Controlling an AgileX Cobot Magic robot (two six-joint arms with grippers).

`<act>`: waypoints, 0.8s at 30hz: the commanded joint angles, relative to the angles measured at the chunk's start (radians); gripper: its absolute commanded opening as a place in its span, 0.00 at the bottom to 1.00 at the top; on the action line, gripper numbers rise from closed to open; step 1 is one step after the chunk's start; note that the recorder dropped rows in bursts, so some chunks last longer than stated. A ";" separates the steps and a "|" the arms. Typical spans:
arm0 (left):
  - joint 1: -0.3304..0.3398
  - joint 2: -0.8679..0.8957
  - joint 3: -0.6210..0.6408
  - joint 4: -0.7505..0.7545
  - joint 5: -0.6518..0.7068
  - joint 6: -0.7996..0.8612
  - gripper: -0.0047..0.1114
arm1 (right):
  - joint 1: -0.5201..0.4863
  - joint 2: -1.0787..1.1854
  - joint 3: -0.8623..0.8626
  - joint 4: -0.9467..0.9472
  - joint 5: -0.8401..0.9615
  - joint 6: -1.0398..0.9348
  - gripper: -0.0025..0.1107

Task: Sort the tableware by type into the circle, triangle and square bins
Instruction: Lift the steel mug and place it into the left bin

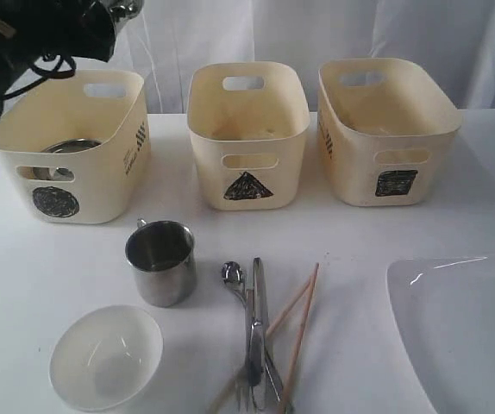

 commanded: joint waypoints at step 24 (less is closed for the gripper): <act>0.048 0.157 -0.114 -0.370 0.224 0.059 0.59 | 0.000 -0.002 0.002 0.002 -0.005 0.004 0.02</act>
